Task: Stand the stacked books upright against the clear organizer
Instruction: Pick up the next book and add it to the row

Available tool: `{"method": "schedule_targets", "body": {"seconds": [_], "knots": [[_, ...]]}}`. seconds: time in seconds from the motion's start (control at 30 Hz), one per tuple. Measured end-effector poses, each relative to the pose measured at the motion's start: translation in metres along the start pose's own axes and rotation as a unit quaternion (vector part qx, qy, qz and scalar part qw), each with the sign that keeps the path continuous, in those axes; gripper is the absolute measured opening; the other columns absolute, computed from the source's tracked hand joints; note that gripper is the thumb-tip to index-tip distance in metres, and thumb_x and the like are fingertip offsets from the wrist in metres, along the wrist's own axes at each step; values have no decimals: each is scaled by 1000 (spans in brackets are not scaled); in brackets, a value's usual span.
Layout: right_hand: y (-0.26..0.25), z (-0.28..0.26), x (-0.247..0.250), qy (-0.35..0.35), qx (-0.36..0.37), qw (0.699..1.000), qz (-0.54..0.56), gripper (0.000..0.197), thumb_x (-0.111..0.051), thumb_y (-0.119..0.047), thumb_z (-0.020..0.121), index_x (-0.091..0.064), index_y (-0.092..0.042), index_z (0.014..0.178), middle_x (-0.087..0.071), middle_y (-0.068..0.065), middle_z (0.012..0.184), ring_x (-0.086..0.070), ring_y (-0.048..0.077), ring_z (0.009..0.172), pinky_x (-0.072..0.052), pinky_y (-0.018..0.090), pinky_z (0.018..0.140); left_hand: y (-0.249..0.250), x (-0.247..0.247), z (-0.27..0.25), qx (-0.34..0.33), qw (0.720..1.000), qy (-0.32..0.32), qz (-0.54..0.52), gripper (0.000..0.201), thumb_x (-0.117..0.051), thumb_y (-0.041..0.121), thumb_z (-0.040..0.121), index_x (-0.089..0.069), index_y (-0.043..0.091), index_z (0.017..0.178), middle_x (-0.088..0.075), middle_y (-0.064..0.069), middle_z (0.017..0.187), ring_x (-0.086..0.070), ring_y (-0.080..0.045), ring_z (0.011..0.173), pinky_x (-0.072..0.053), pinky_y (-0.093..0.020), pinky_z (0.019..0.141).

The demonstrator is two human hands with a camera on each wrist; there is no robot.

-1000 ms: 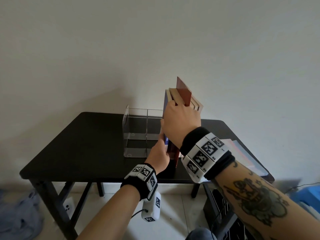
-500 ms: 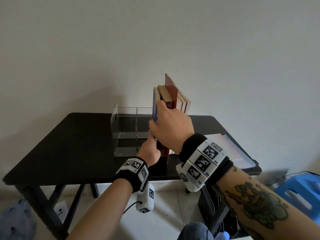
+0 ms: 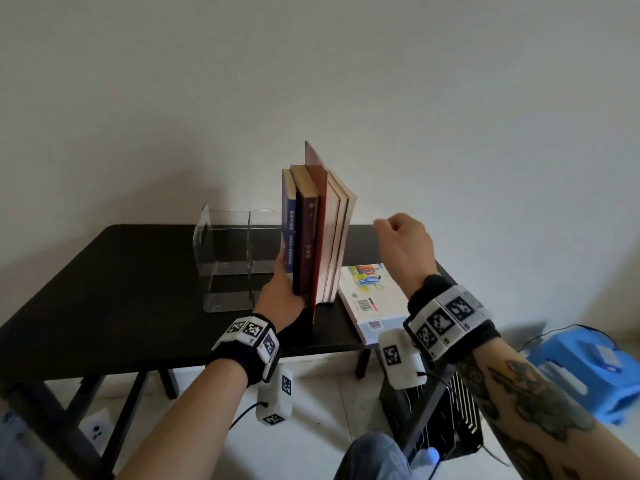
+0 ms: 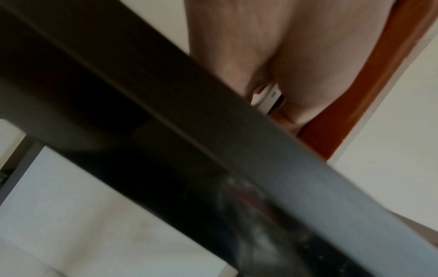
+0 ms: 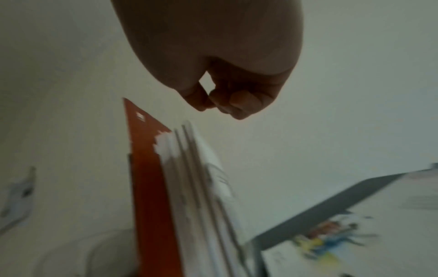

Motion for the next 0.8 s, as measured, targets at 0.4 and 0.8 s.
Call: {"method": "schedule_targets", "body": {"seconds": [0.4, 0.8], "knots": [[108, 17, 6, -213, -208, 886, -357, 91, -63, -70, 75, -42, -9, 140, -41, 13, 144, -30, 34, 136, -23, 43, 112, -8, -4, 7, 13, 1000, 4, 14, 93, -63, 10, 90, -2, 31, 156, -60, -10, 131, -60, -27, 118, -43, -32, 95], [125, 33, 35, -131, -278, 910, -277, 85, -83, -59, 59, -52, -12, 122, -53, 13, 124, -50, 29, 113, -43, 42, 98, -7, -2, 6, 25, 999, -19, -7, 93, -60, 2, 88, -4, 32, 156, -59, -9, 131, -60, -26, 115, -47, -41, 101]]}}
Point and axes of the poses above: each hand's wrist, its own z-axis towards the middle knuckle, its own x-axis out of the back of the hand, y = z × x, the point moved 2 cm from there along z, towards the middle knuckle
